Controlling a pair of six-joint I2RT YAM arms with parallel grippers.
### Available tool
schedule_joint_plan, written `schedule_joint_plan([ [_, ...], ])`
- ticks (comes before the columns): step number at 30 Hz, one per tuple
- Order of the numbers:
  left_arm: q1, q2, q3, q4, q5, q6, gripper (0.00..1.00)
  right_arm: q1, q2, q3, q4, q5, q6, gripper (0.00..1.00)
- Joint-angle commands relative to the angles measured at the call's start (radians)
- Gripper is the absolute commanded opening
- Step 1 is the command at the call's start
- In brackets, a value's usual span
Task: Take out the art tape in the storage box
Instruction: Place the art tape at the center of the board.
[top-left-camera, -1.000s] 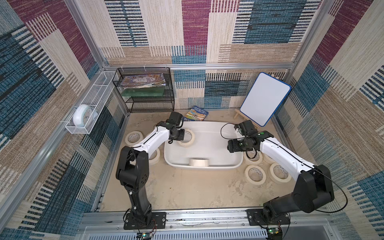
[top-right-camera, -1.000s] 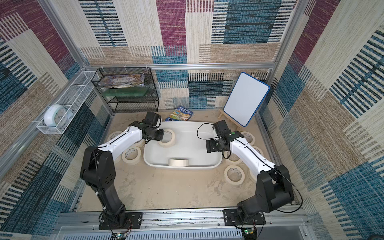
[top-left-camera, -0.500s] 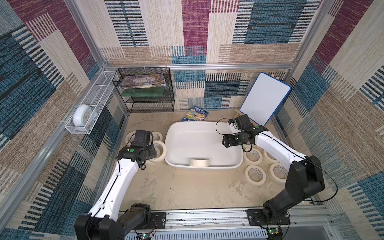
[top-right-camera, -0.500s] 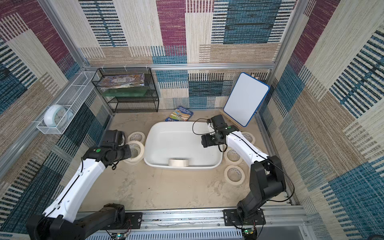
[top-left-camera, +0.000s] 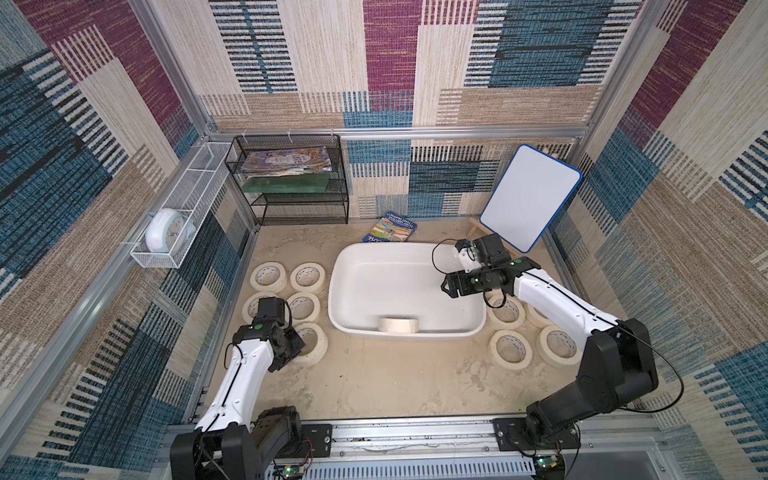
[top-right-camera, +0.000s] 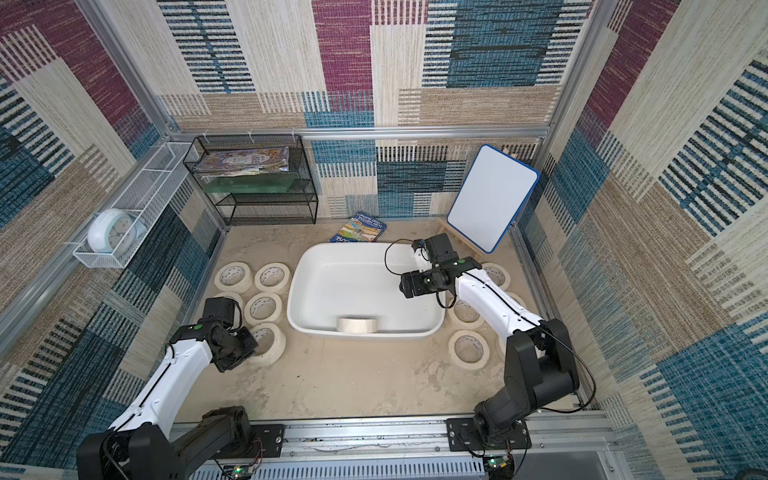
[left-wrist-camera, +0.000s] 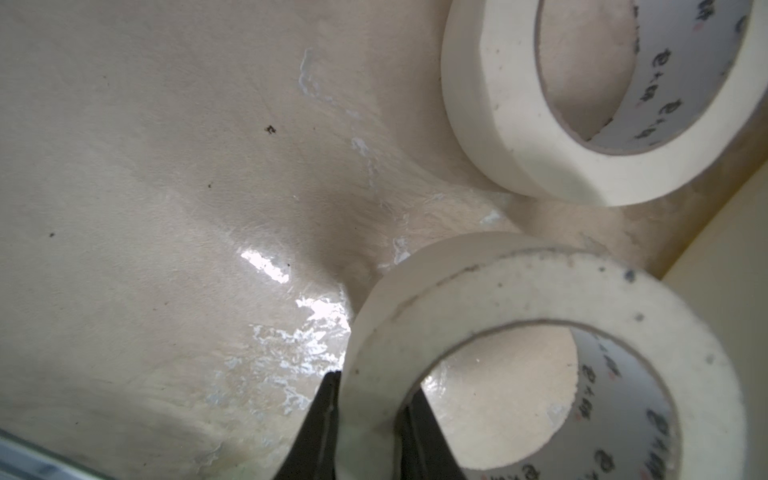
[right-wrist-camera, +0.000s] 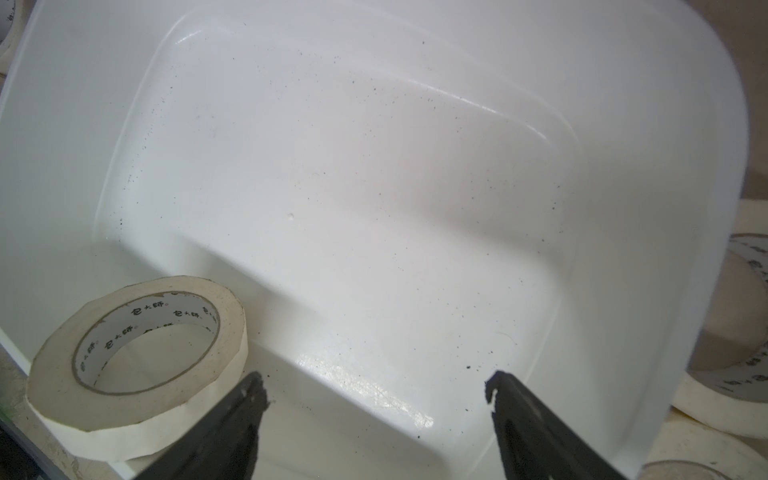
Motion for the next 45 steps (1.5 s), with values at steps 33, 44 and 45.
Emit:
schedule_joint_plan([
  [33, -0.122, -0.102, 0.163, 0.01, -0.064, 0.103, 0.77, 0.155, 0.164, 0.199, -0.268, -0.082, 0.021, 0.91],
  [44, -0.273, 0.047, 0.375, 0.012, -0.177, 0.256, 0.77, 0.202, 0.457, 0.503, -0.564, -0.085, 0.06, 0.94],
  [45, -0.277, 0.056, 0.386, 0.015, -0.174, 0.268, 0.77, 0.204, 0.474, 0.527, -0.573, -0.096, 0.065, 0.94],
])
